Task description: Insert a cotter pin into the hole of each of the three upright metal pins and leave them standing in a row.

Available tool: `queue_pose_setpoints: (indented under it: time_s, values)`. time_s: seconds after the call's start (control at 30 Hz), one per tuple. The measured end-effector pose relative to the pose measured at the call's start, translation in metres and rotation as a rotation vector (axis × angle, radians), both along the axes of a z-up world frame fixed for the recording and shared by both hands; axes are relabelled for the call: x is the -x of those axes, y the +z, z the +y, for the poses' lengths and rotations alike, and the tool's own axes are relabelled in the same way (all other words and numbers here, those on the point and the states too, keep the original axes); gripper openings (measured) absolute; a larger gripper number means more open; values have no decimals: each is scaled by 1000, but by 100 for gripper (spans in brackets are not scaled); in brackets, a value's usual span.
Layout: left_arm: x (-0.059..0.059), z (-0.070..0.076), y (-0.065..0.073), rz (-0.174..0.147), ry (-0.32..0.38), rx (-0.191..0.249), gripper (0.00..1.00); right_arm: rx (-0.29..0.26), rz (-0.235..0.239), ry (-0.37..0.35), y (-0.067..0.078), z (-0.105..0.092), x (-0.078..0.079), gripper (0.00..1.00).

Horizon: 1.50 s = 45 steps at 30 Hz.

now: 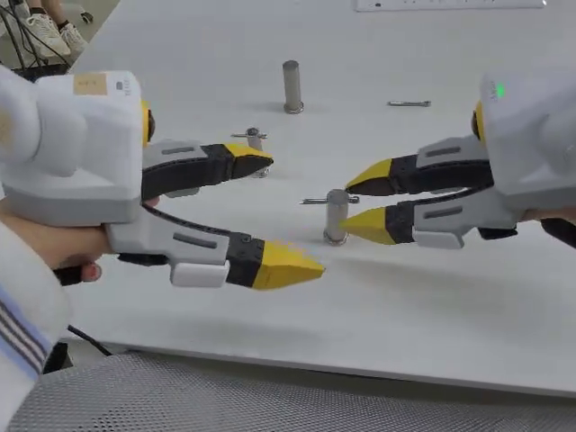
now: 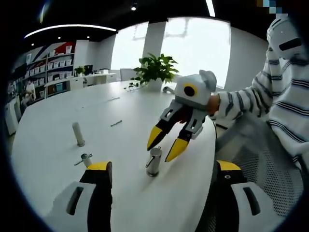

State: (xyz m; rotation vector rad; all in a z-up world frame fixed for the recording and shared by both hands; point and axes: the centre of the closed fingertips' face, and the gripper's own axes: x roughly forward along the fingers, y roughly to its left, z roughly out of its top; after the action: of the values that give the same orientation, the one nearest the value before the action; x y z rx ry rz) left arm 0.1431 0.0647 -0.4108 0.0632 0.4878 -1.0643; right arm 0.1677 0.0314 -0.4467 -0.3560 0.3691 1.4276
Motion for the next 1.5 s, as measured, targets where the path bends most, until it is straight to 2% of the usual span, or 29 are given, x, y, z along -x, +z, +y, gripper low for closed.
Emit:
queue_pose_setpoints:
  time_s: [0.07,0.23,0.27,0.43,0.57,0.67,0.83,0.97,1.2,1.3,1.5]
  values:
    - [0,3,3,-7,33,6,98,-15,10,-2,-2,1,-1,21]
    - [2,12,8,2,102,30,99,-56,47,10,0,8,3,22]
    - [3,14,8,-4,110,31,99,-61,49,15,0,10,4,22]
    - [5,24,3,5,166,19,99,-65,57,31,-5,16,5,21]
    - [4,31,2,-8,208,4,99,-69,60,29,-6,17,3,21]
    - [6,32,0,-3,217,4,99,-79,66,24,-6,19,3,20]
    - [14,32,-11,21,220,-31,99,-84,77,26,-8,21,3,19]
    - [15,33,-12,29,226,-28,99,-83,86,32,-11,22,4,18]
    - [13,31,-10,22,229,-25,99,-83,95,18,-14,23,1,11]
    - [15,30,-10,23,217,-45,99,-85,97,24,-14,24,3,11]
    - [16,30,-9,19,217,-54,99,-90,103,25,-12,24,4,10]
